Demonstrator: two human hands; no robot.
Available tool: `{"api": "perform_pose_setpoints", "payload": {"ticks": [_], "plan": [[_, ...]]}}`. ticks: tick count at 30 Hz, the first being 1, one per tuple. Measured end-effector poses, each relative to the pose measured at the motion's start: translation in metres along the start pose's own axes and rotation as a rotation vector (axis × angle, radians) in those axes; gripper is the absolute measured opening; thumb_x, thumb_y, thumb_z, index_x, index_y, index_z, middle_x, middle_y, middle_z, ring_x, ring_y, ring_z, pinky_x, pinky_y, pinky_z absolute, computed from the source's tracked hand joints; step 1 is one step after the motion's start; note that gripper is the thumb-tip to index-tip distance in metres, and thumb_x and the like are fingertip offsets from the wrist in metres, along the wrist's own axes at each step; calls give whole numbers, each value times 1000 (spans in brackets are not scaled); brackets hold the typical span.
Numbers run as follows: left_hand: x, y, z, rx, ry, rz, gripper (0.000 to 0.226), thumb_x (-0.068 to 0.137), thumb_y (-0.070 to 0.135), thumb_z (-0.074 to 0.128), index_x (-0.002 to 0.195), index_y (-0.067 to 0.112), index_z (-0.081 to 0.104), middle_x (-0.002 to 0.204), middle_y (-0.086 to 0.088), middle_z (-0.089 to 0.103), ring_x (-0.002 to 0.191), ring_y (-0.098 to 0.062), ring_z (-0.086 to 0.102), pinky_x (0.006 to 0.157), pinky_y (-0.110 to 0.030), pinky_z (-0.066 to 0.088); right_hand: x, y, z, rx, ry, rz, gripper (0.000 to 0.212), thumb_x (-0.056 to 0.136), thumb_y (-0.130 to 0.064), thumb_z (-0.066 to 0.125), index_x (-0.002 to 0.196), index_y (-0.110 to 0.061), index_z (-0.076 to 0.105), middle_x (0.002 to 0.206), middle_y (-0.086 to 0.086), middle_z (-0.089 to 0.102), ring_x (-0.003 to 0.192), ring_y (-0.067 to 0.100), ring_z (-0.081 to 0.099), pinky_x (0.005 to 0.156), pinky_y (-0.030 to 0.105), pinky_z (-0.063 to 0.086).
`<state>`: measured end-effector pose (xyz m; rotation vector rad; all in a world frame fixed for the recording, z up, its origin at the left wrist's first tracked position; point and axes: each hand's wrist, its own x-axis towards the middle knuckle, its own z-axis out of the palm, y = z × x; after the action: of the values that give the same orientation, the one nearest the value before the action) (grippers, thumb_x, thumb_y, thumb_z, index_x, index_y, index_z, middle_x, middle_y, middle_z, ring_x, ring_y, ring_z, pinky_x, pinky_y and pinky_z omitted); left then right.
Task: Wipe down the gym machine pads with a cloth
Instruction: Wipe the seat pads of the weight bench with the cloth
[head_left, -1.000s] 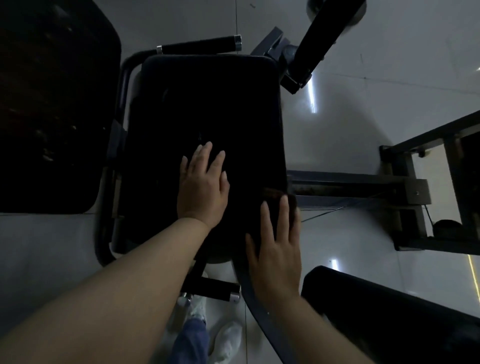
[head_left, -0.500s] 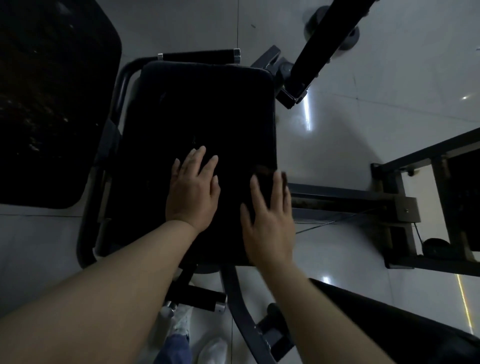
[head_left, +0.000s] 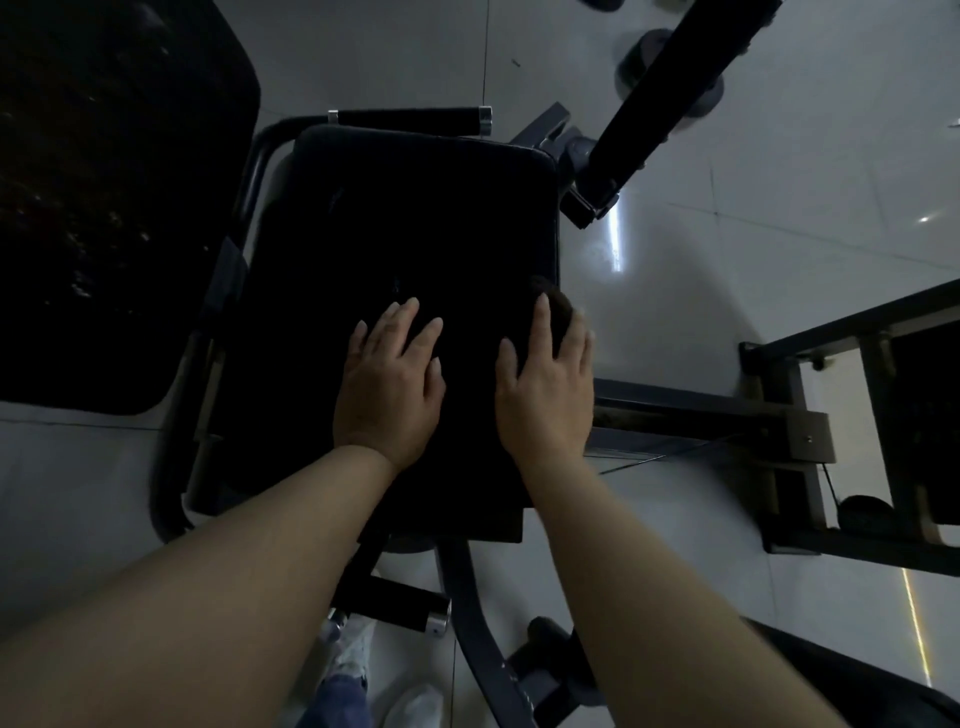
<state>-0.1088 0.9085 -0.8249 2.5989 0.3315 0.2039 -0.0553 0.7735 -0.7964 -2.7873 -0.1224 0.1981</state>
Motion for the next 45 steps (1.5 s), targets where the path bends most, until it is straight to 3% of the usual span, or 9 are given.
{"api": "perform_pose_setpoints", "payload": {"ticks": [5,10,14,18,22,25,35,40,45], "plan": [[-1,-2,1,0,-8,6,51,94,30,27,133,12,53,146,-14,41,138,-28,34,115,-47,22,-114,22,5,131,-8,-2,72,89,-62,25,149,-34,-4,158,6,3,143,26,21,105,34,38],[-1,-2,1,17,-14,6,51,93,29,27,133,11,53,146,-15,42,138,-29,35,115,-48,23,-56,18,-2,91,-34,61,72,93,-56,28,152,-26,-1,152,11,23,131,29,39,97,40,45],[0,-2,2,2,-9,7,51,92,28,29,132,9,54,144,-17,44,136,-31,37,113,-47,21,25,-8,-9,-15,-61,75,68,98,-50,28,152,-23,-4,157,14,10,143,32,17,110,42,28],[0,-2,1,-4,-5,9,48,93,25,32,133,9,53,145,-17,42,137,-30,35,114,-46,21,1,-8,-4,-239,-67,-162,63,98,-50,21,152,-25,0,160,6,-12,145,24,-16,117,37,-5],[-2,-2,1,-18,3,9,47,95,25,30,133,10,53,146,-15,41,138,-28,33,116,-45,20,-89,14,3,-216,-68,-318,63,94,-49,36,149,-22,24,159,8,11,147,29,1,117,42,11],[-2,-2,1,-17,-1,9,49,95,27,26,133,11,53,147,-14,41,139,-28,33,116,-44,19,-112,26,6,-196,-77,-336,64,93,-50,42,148,-21,26,158,10,17,147,31,8,115,44,18],[-1,-5,3,-53,11,-5,48,93,24,29,130,9,56,143,-16,46,136,-29,37,114,-46,24,27,-21,-8,-281,-146,-175,60,99,-47,19,151,-27,-4,158,2,-18,143,20,-24,117,36,-13],[-3,-2,0,-118,20,-38,41,95,19,36,131,8,54,146,-16,39,140,-28,29,112,-49,29,-55,-6,6,-258,-71,-340,56,95,-44,34,147,-23,30,158,7,16,146,29,8,115,43,13],[-1,-3,-1,-153,59,-125,43,93,15,42,134,5,50,149,-14,36,142,-23,22,111,-50,33,-37,-9,5,-292,-140,-467,52,96,-39,32,146,-24,32,157,3,22,145,25,10,114,41,15]]}}
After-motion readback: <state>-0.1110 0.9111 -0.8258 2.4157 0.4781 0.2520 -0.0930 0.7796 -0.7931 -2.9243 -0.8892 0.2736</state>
